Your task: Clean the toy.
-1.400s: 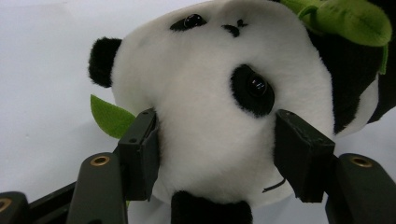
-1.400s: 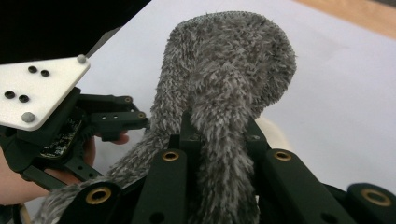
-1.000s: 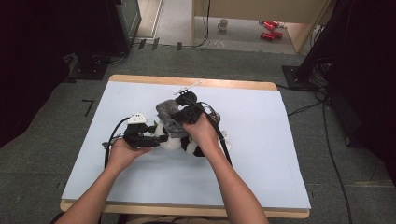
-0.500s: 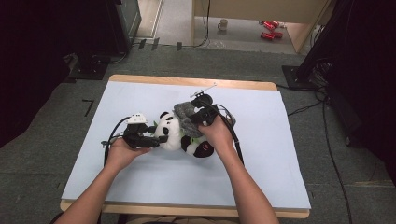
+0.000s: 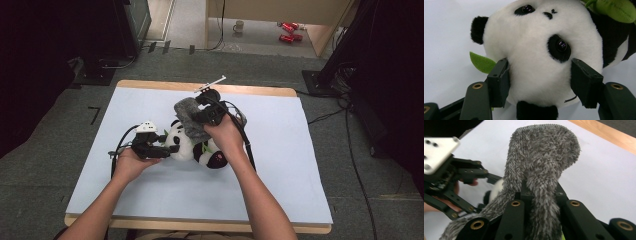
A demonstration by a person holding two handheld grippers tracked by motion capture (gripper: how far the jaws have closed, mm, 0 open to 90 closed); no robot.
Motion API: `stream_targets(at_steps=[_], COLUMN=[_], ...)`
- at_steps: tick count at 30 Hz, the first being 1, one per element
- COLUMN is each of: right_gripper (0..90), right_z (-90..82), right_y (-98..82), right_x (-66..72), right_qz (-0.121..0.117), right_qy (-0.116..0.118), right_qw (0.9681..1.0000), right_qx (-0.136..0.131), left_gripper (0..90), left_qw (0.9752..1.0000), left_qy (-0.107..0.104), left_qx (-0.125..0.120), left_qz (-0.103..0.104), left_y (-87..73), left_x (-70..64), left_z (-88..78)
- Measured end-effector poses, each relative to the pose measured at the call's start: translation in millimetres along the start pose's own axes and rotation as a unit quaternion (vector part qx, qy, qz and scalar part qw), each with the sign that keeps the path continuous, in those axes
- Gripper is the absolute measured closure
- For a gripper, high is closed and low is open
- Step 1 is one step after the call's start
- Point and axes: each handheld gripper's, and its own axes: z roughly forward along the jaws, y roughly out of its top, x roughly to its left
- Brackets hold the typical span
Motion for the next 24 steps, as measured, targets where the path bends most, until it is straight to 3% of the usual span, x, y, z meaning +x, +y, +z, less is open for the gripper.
stream_targets(at_steps=[4, 7, 10, 12, 14, 19, 24], right_gripper=[77.9, 77.8, 77.2, 77.0, 77.0, 77.1, 77.4], right_z=[12.3, 27.4, 44.2, 52.2, 50.1, 36.3, 23.9], right_y=[4.7, 4.2, -2.1, -11.7, -15.3, -23.1, -35.6], right_x=[10.0, 15.4, 14.7, 9.7, 6.0, -10.6, -30.9], right_qz=[-0.001, 0.004, 0.014, 0.024, 0.022, 0.027, 0.027], right_qy=[0.023, 0.037, 0.048, 0.076, 0.081, 0.057, 0.001], right_qw=[0.9997, 0.9992, 0.9983, 0.9964, 0.9961, 0.9977, 0.9984], right_qx=[-0.003, 0.011, 0.032, 0.030, 0.025, 0.024, 0.050], left_gripper=[37.4, 37.4, 37.3, 37.3, 37.4, 37.8, 37.9], left_qw=[1.0000, 1.0000, 1.0000, 0.9998, 0.9998, 1.0000, 1.0000], left_qy=[0.000, 0.001, 0.004, 0.006, 0.004, 0.001, -0.004], left_qx=[0.000, 0.002, 0.007, 0.013, 0.010, 0.004, 0.002], left_qz=[0.000, 0.001, 0.003, 0.013, 0.014, 0.004, 0.005], left_y=[0.0, 0.0, -0.1, -1.6, -1.1, -1.0, -1.0], left_x=[0.1, -0.1, -0.4, -1.1, -1.8, -0.2, 0.6], left_z=[-0.1, -0.4, -0.2, 0.3, 0.2, 1.0, 0.4])
